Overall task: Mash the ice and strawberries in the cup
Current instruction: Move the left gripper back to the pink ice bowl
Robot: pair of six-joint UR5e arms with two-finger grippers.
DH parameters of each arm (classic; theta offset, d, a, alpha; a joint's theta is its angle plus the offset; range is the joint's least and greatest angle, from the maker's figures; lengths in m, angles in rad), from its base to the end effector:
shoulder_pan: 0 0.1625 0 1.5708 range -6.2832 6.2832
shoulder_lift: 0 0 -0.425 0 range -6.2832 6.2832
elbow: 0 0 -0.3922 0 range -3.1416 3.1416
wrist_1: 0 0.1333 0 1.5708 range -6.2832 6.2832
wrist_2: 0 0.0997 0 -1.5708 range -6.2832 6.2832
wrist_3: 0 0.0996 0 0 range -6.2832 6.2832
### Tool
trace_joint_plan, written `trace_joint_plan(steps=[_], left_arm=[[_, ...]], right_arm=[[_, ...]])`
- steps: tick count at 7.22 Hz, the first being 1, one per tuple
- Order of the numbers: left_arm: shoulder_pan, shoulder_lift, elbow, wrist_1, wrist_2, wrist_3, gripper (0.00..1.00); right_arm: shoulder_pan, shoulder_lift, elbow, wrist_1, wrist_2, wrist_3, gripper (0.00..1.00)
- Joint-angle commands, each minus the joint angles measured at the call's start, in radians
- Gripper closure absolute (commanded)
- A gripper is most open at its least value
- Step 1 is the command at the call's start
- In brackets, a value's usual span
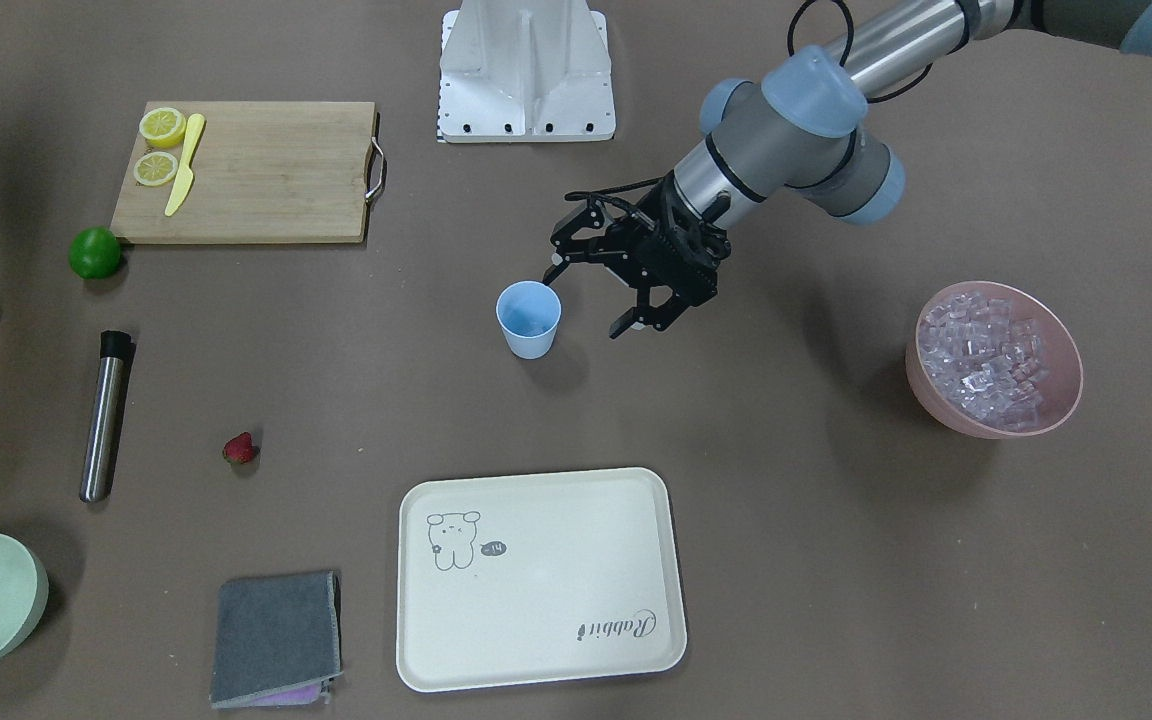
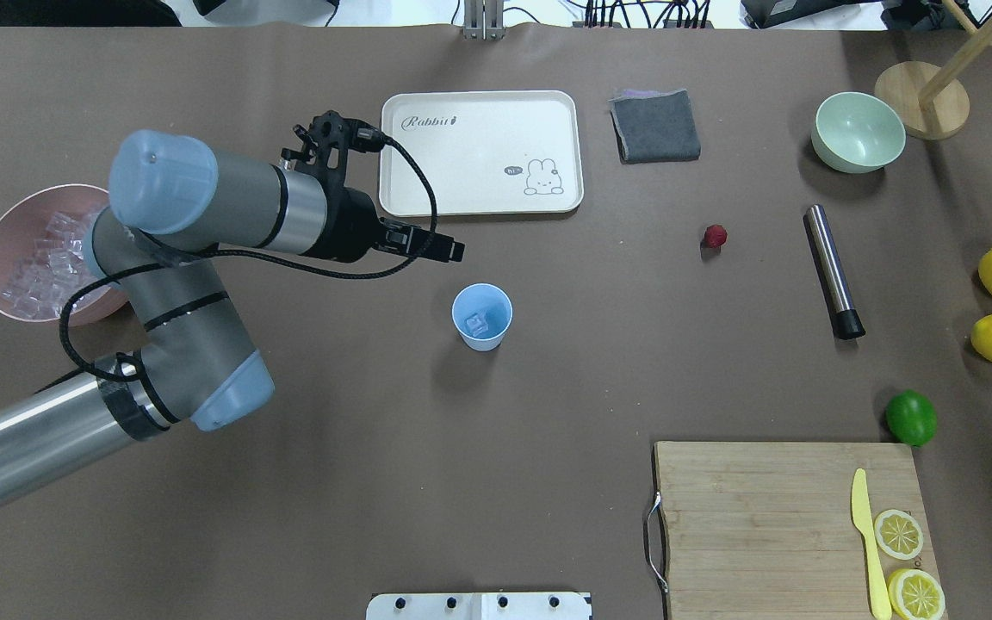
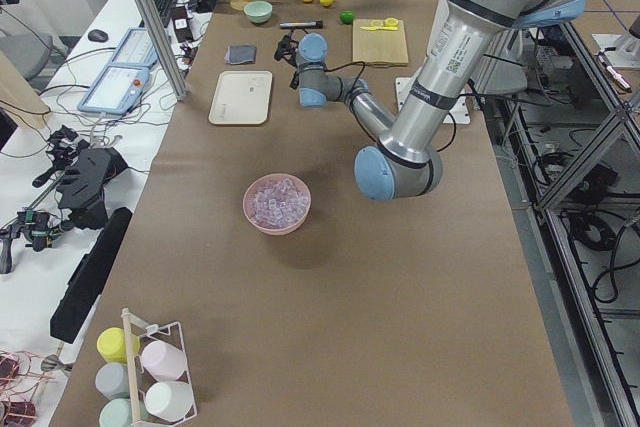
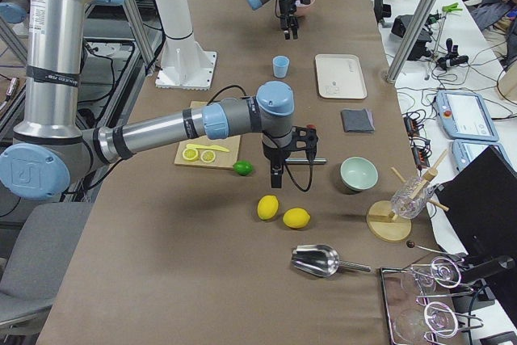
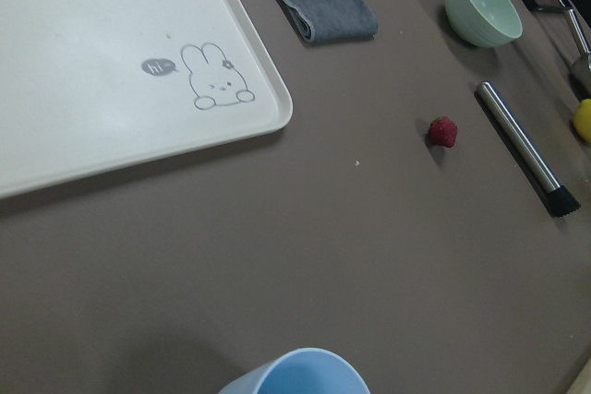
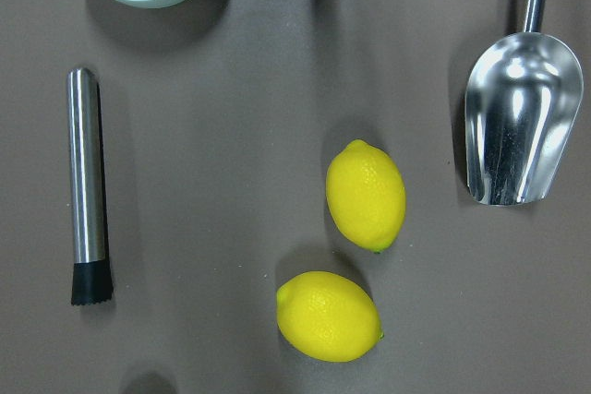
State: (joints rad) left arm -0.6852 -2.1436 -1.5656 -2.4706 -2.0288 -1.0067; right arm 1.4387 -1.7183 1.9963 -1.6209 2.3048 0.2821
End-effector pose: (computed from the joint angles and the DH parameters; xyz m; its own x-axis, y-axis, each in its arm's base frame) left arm 0.4547 -0.4869 0.2189 0.1889 0.4649 -0.8650 0.1492 0.8570 0.4932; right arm 0.0096 -0.4335 0.5248 0.7235 0.0308 0.6896 -0.0761 0.9965 0.0354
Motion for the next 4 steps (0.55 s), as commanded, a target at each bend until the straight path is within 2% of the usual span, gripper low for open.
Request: trace_joint_plan(steps=[1, 4], left_arm=[[-0.062, 0.045, -0.004, 0.042, -0.054, 0.159, 0.03], [-0.201, 0.126, 0.002, 0.05, -0.213, 0.386, 0.03]], right_arm=[[-0.001, -0.018, -0.004, 0.001, 0.008, 0.0, 0.0], [-0.001, -0.023, -0.016, -0.001, 0.022, 0.0, 0.0]])
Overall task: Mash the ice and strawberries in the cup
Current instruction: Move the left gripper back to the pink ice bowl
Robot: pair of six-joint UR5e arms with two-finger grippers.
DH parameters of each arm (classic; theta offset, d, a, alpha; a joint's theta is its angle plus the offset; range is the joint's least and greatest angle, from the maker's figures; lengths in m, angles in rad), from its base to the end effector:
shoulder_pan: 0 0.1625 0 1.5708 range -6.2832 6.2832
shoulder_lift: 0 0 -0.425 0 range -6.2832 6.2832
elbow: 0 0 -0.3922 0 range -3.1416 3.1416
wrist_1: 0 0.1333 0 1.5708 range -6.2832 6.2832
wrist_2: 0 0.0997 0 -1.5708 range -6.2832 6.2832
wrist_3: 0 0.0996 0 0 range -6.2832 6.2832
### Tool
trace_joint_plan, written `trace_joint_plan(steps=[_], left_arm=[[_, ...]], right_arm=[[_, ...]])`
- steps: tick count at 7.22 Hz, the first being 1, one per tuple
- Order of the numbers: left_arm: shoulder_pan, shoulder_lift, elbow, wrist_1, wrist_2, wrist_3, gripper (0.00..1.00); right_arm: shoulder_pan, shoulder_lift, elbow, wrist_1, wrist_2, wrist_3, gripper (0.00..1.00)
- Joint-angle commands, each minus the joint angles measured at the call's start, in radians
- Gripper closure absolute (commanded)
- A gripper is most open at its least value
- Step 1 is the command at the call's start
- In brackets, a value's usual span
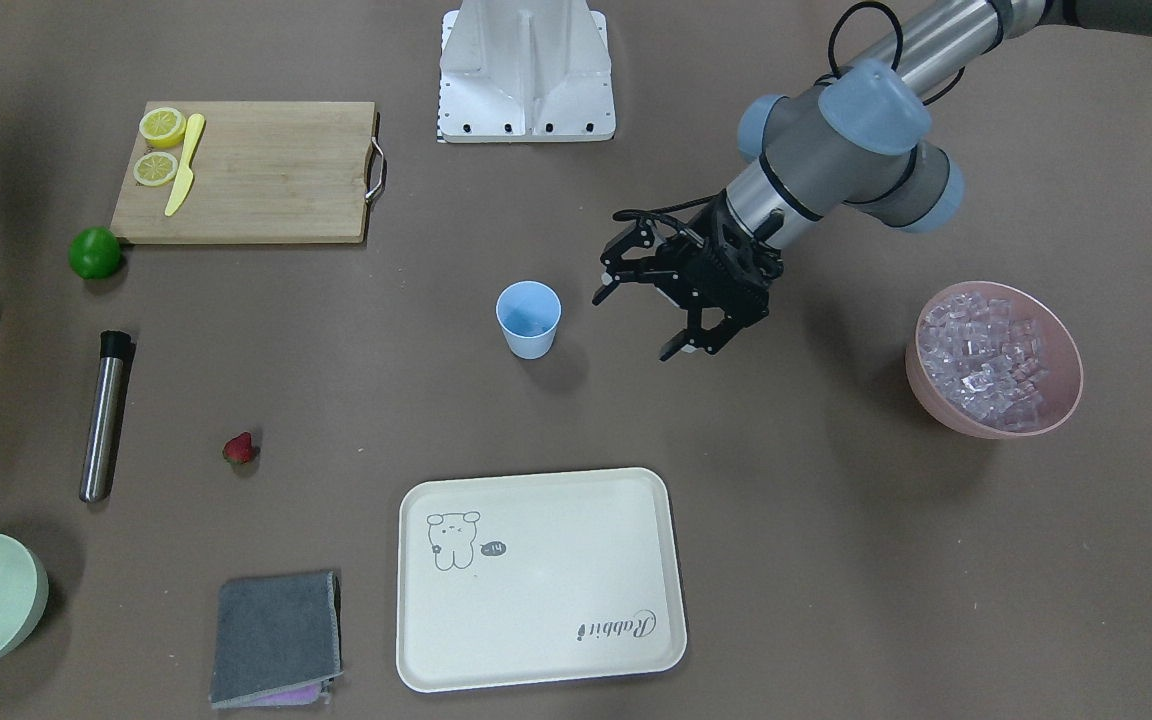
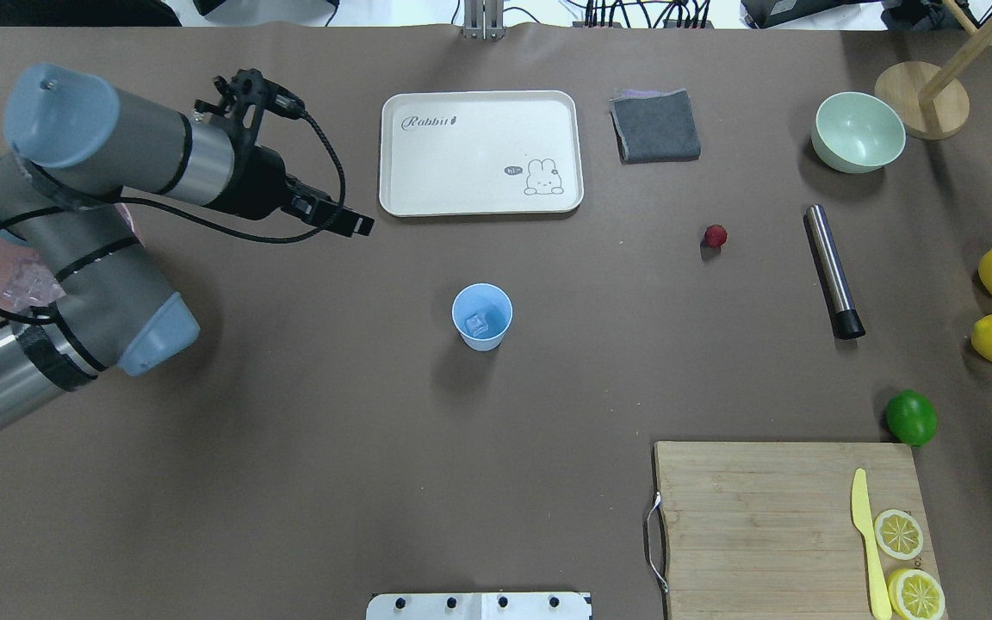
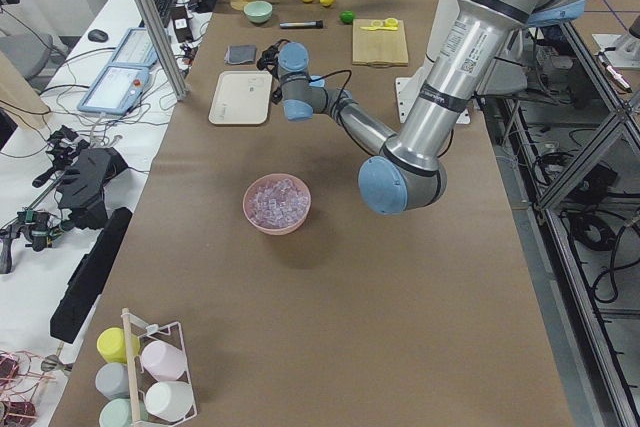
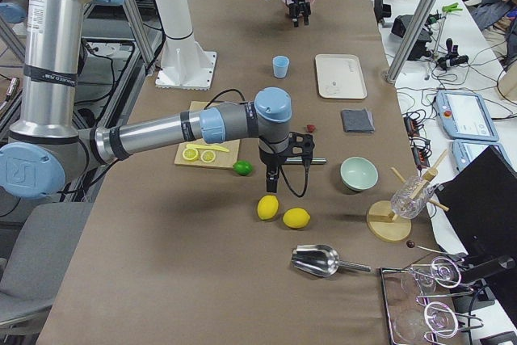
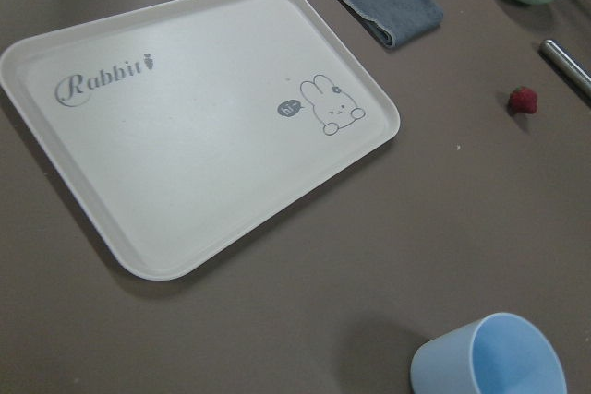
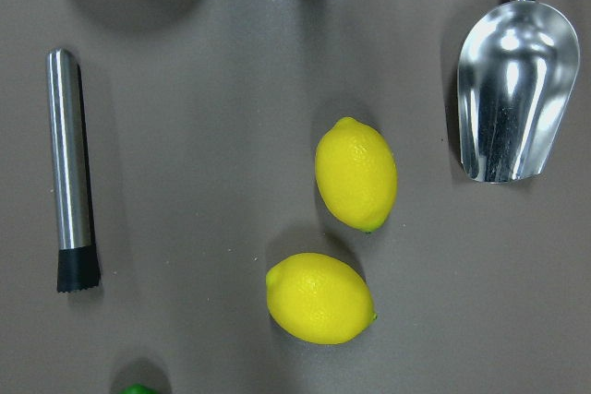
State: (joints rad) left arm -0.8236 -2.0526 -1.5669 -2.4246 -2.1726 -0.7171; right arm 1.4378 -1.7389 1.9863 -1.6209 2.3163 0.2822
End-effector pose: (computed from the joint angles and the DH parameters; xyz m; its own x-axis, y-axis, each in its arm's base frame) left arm 0.3843 -0.5281 0.2813 0.2798 0.6122 -0.7396 0.0305 0.7643 0.6442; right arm 0.0093 -0.4263 0.5377 0.7187 0.0505 0.6935 -0.0730 0.9973 0.0030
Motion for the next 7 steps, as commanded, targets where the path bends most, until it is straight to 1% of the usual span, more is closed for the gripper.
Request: trace_joint_plan(steps=[1, 2, 4, 5, 7], left_arm=[[-0.104, 0.066, 0.001, 0.002, -0.105, 0.152, 0.03], [-0.145, 0.104, 0.002, 0.001, -0.16, 0.194, 0.03], [-0.23, 0.191, 0.004, 0.001, -0.264, 0.337, 0.03], [-0.262, 0.243, 0.005, 0.001, -0.283, 0.407, 0.03], [-0.284, 0.31, 0.008, 0.001, -0.282, 0.488, 0.03]], right_arm=[[0.0, -0.001, -0.024, 0.001, 0.011, -0.002, 0.0], [0.0, -0.002, -0.026, 0.001, 0.012, -0.003, 0.0], [0.0, -0.001, -0.026, 0.001, 0.022, -0.005, 0.0], [0.0, -0.001, -0.027, 0.001, 0.022, -0.006, 0.0], [0.0, -0.001, -0.026, 0.001, 0.026, -0.006, 0.0]])
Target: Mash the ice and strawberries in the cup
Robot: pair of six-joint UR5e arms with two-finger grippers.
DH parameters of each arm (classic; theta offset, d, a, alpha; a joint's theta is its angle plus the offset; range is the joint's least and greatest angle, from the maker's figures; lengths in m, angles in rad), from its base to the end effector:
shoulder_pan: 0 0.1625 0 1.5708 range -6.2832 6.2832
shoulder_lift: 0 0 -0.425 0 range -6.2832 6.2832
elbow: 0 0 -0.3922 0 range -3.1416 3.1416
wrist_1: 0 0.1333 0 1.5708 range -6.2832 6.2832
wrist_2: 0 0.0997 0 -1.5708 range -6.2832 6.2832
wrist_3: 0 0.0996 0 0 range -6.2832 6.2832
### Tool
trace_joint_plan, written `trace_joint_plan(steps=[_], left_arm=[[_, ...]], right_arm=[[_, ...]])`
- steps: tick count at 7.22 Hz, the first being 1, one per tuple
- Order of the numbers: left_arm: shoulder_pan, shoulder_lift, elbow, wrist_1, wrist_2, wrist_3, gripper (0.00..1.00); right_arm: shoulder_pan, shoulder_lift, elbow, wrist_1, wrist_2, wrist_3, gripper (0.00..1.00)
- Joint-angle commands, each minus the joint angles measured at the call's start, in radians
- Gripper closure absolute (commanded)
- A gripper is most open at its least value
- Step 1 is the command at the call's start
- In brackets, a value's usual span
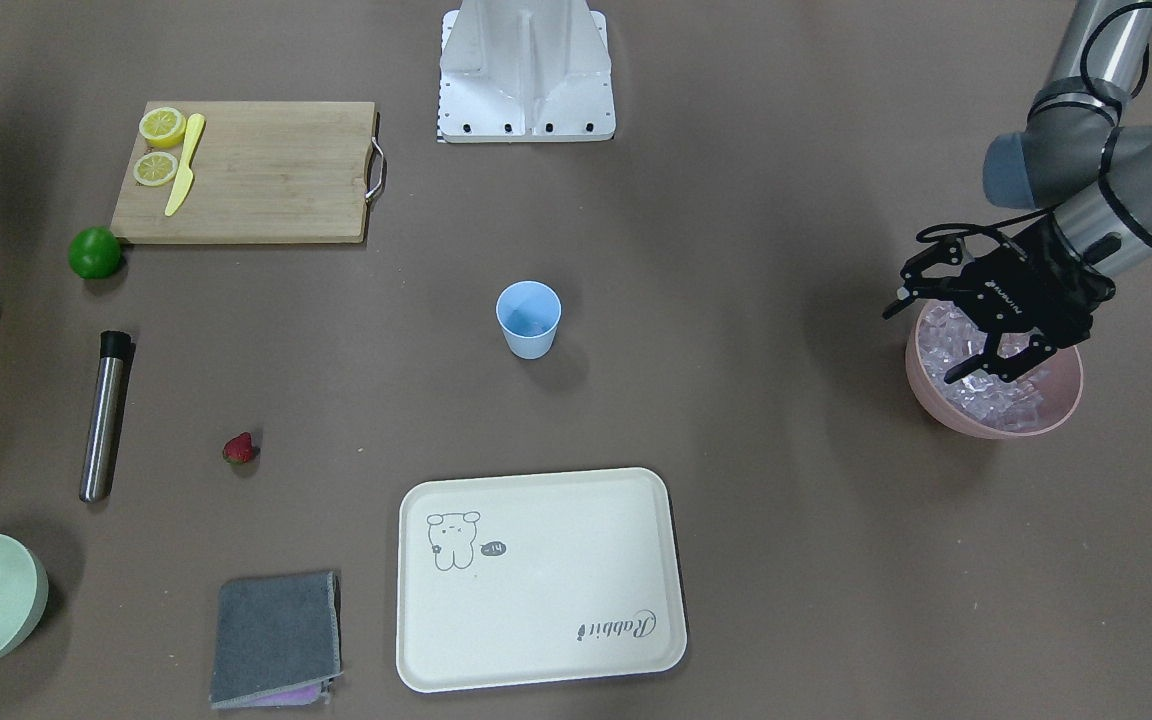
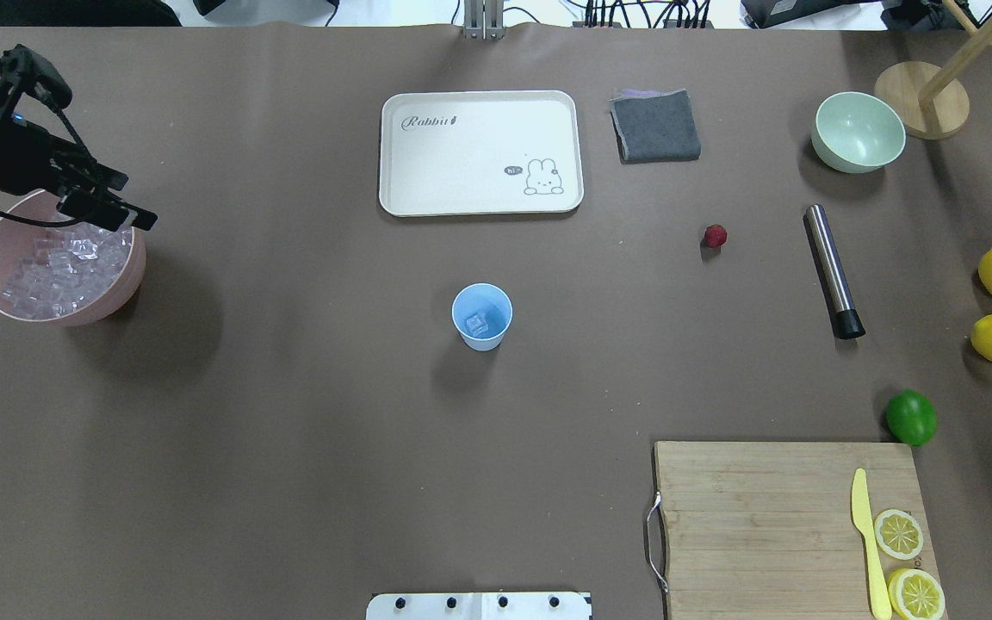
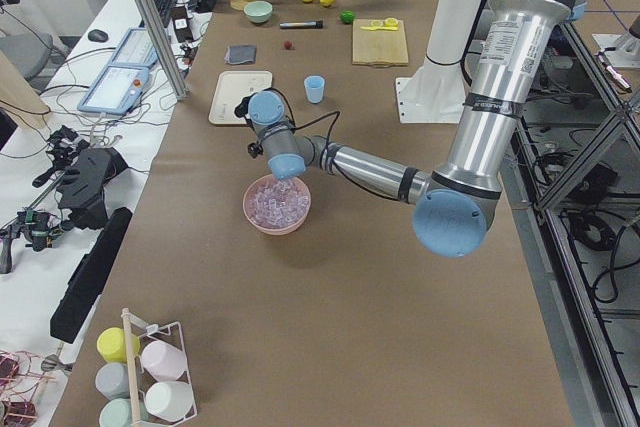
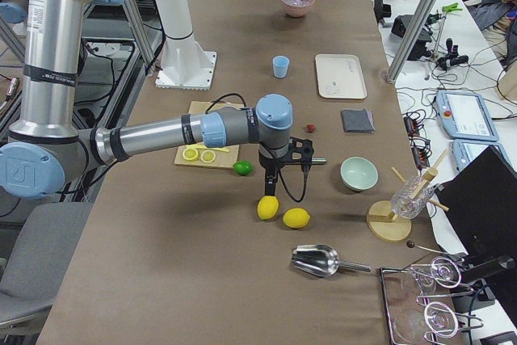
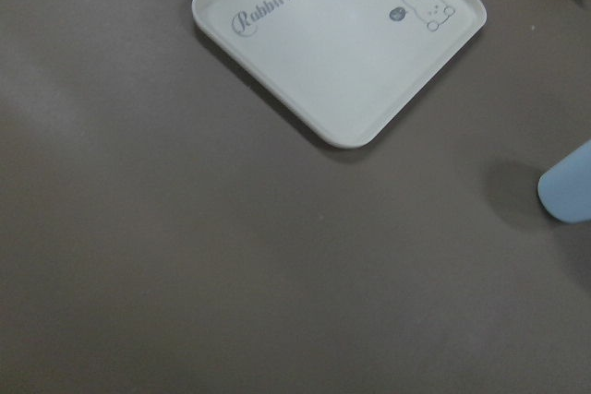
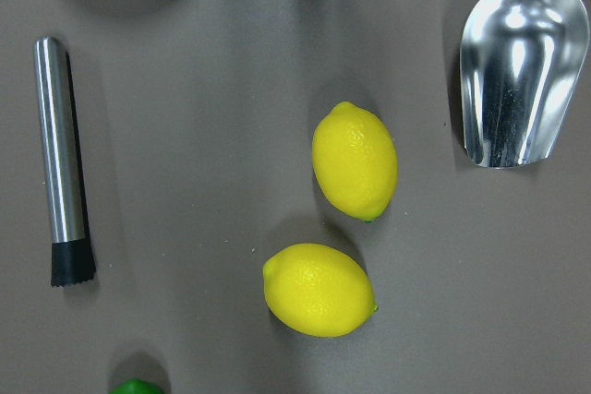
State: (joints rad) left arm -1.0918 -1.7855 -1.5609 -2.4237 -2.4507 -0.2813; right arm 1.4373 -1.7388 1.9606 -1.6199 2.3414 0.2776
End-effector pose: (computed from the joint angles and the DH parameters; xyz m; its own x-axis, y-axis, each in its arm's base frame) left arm 0.2166 -0.5397 0.4423 0.3088 0.7337 -0.6053 -0.1463 0.6654 0.7320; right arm 0.0072 -0.4268 0.5485 0.7045 0.0616 0.7070 -0.0644 0.9977 -0.0228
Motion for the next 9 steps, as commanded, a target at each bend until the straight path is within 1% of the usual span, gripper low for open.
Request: trace_joint_plan(steps=[1, 3, 4, 6, 8, 9], left_arm=[[-0.023, 0.073, 0.004, 0.0, -0.002, 0.085, 0.03], [-0.016, 0.089, 0.025, 0.002, 0.019, 0.108, 0.03], [-0.025, 0.097, 0.06, 0.006, 0.025, 0.153, 0.03], [-0.023, 0.097, 0.096, 0.009, 0.047, 0.157, 0.03], [-0.019, 0.095, 0.087, 0.072, 0.052, 0.155, 0.03], [-0.01, 0.095, 0.093, 0.078, 0.053, 0.157, 0.03]], right_arm=[[0.0, -0.001, 0.003, 0.0, 0.003, -0.001, 0.0], [0.0, -0.001, 0.003, 0.002, 0.003, -0.003, 0.0], [-0.002, -0.001, 0.003, 0.002, 0.003, -0.003, 0.0], [-0.002, 0.001, 0.007, 0.002, 0.003, -0.003, 0.0], [-0.002, -0.001, 0.009, 0.002, 0.012, -0.002, 0.0], [-0.002, -0.002, 0.015, 0.002, 0.016, -0.001, 0.0]])
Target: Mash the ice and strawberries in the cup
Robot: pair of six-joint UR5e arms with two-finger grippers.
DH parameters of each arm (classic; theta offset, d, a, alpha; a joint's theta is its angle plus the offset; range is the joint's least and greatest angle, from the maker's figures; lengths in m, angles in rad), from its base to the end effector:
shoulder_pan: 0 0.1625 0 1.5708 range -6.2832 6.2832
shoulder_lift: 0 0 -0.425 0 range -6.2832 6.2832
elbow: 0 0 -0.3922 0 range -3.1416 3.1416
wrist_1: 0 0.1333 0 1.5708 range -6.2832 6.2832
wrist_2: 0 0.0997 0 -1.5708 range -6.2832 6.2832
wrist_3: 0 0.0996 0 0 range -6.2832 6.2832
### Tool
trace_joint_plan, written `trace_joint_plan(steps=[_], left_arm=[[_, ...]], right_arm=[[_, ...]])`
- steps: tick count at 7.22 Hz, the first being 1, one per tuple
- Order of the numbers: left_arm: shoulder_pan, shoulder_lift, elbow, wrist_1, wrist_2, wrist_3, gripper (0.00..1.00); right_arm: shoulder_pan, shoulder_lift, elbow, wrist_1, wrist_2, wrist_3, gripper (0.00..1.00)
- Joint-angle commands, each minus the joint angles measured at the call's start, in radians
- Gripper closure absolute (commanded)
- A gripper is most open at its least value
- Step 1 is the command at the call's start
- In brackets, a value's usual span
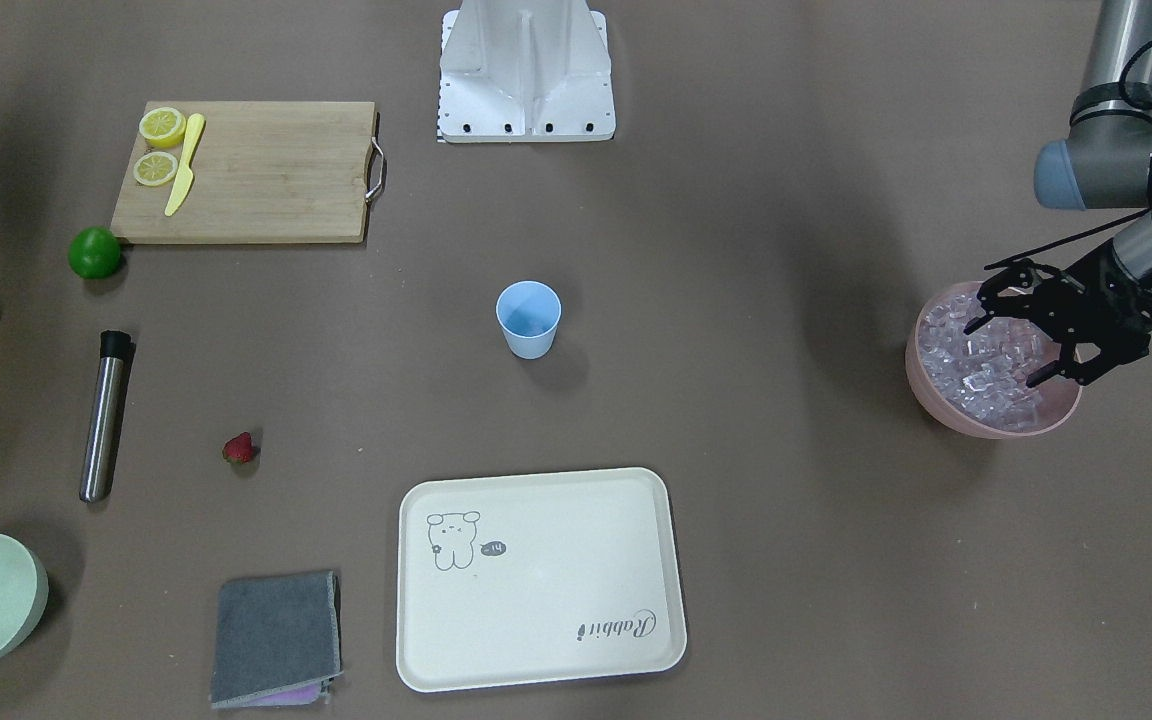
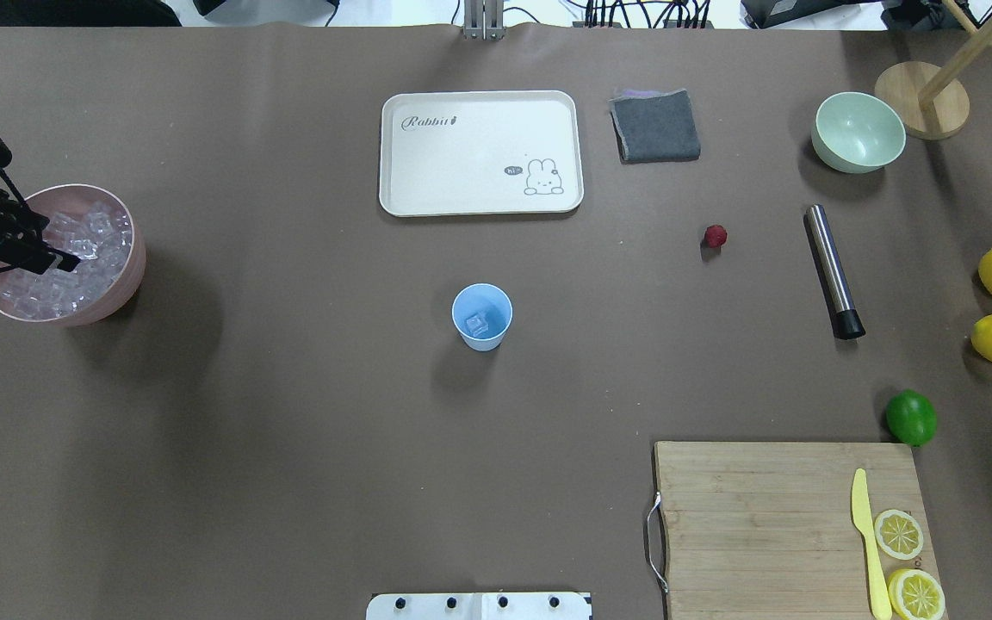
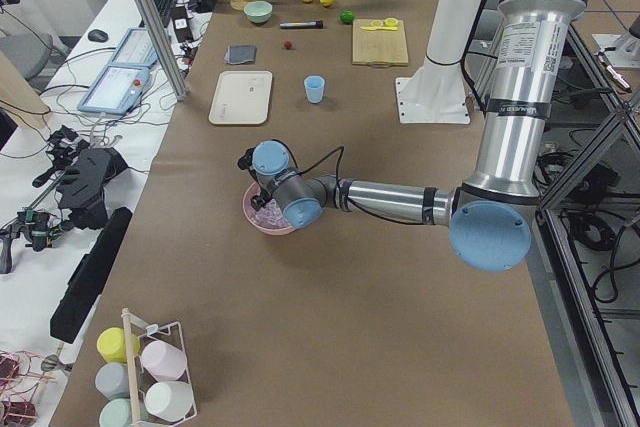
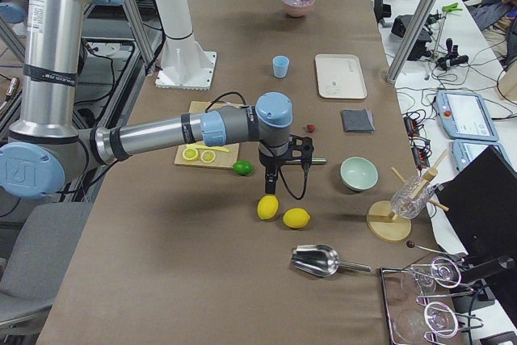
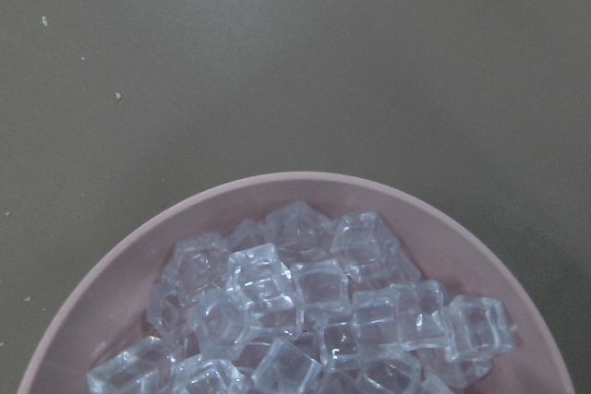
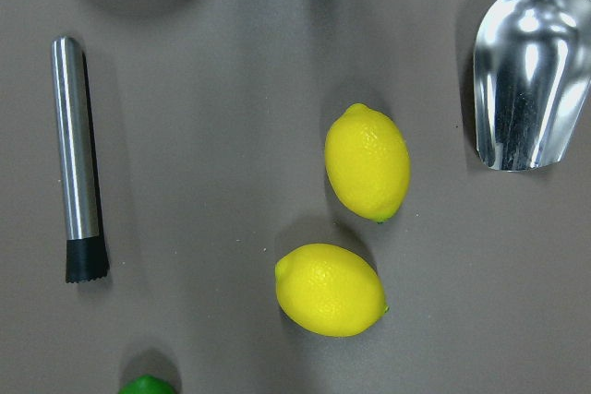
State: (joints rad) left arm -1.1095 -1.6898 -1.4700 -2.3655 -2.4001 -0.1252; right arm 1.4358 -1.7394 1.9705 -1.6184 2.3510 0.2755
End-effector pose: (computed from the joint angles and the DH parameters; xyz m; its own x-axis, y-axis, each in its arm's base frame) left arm 0.1957 -0.5281 0.5512 0.4017 0.6973 -0.5936 -0.2578 0.7082 0.6573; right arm 0.0059 -0.4261 0.5431 0.6971 0.0506 0.7152 -0.0595 0.9981 -0.0126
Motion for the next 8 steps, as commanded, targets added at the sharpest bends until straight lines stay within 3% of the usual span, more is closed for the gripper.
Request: trace_joint_plan(steps=[1, 8], left_arm=[[0.014, -0.001, 0.008, 0.022, 0.004, 0.001, 0.03], [0.027, -0.013, 0.043, 0.037, 0.006, 0.004, 0.04]], right_arm=[[0.0, 0.0, 0.008, 0.0, 0.008, 0.004, 0.0], [0.001, -0.008, 0.019, 0.0, 0.008, 0.004, 0.0]])
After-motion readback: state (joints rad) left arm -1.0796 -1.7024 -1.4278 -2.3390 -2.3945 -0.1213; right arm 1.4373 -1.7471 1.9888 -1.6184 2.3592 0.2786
